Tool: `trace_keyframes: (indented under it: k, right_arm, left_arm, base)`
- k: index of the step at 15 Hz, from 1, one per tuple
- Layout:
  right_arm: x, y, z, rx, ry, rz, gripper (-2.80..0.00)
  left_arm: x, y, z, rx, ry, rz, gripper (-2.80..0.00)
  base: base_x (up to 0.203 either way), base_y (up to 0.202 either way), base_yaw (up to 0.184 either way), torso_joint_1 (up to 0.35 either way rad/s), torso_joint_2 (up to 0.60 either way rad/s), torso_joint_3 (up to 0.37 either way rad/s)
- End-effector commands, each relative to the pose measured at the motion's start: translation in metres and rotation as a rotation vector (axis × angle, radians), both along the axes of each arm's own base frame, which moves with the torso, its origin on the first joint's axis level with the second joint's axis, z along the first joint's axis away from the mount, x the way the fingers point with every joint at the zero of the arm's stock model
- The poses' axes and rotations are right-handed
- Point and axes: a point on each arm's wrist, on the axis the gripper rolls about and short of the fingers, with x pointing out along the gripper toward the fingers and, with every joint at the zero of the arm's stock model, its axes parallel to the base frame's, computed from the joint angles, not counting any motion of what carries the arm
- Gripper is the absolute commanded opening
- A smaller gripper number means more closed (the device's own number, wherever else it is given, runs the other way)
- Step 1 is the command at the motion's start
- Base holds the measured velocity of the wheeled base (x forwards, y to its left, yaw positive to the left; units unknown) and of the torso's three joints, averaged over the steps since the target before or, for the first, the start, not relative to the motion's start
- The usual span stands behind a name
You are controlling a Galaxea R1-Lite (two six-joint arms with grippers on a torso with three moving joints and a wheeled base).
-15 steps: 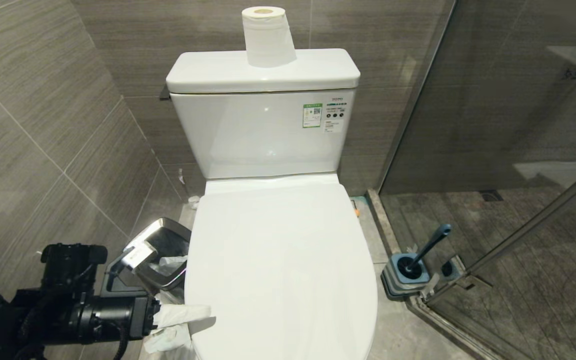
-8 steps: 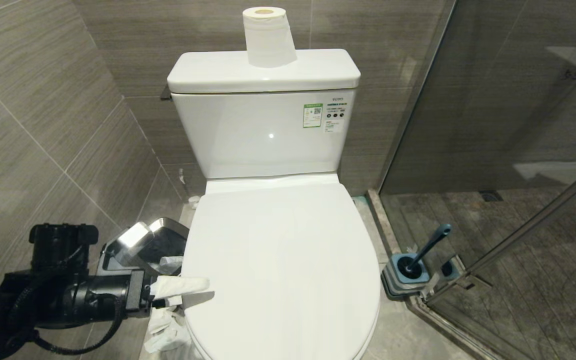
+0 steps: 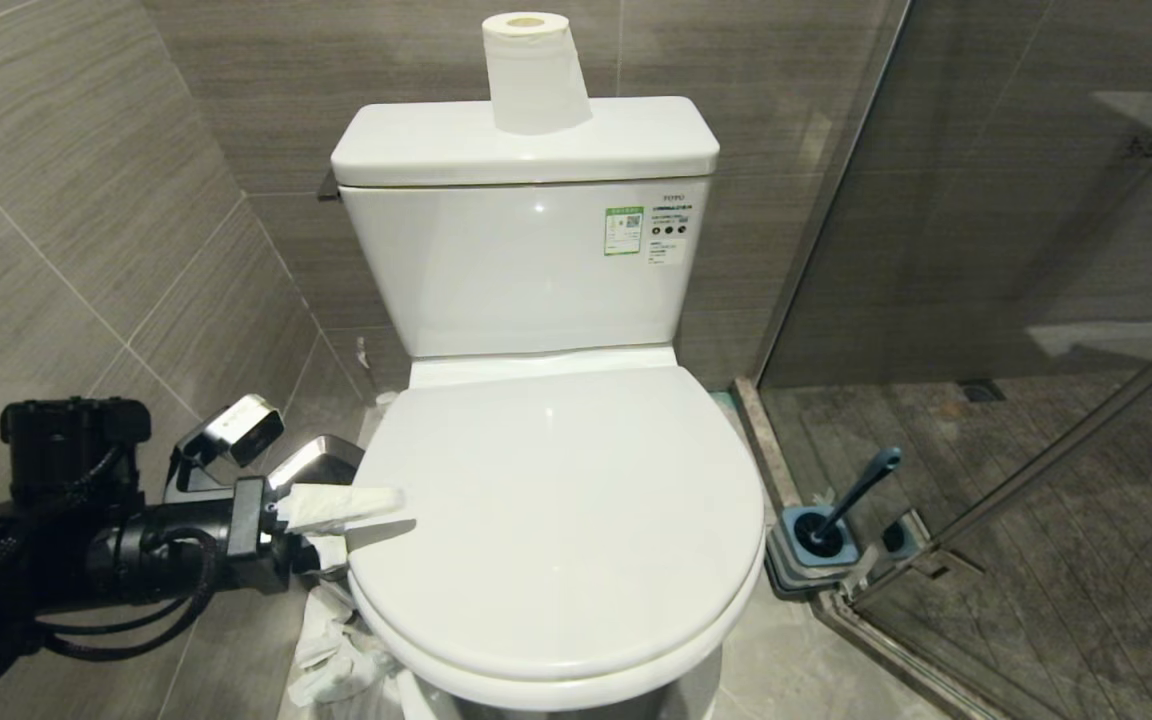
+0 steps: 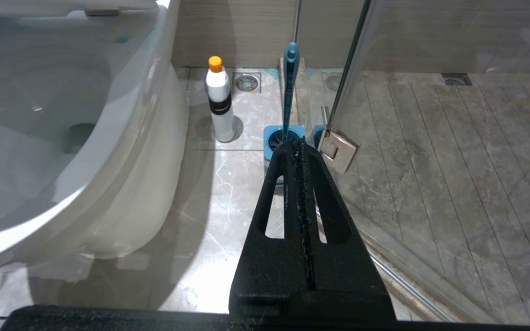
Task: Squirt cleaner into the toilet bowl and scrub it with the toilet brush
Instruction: Use the left hand to lift the toilet lid slightly
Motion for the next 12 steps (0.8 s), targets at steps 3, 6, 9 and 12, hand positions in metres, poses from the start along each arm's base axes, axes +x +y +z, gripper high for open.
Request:
trace_keyframes:
  k: [3,6,9,12]
  right_arm:
    - [0.0,0.0,0.0,0.0,0.0,0.0,-2.8]
    - [0.0,0.0,0.0,0.0,0.001,0.0,-2.8]
    - [0.0,0.0,0.0,0.0,-0.001,0.0,-2.8]
    - [0.0,0.0,0.0,0.0,0.002,0.0,-2.8]
  left_arm:
    - [-0.01,-0.001,0.017,-0.017,-0.037,-0.012,0.0]
    - [-0.011,-0.01,0.024,-0.023,-0.056,-0.047,0.0]
    - [-0.007,-0.019,0.036,-0.028,-0.103,-0.079,0.0]
    - [-0.004,-0.019,0.049,-0.045,-0.107,-0.073,0.0]
  base:
    - [0.0,0.0,0.0,0.0,0.0,0.0]
    - [0.0,0.0,0.0,0.0,0.0,0.0]
    - [0.0,0.0,0.0,0.0,0.0,0.0]
    - [0.0,0.0,0.0,0.0,0.0,0.0]
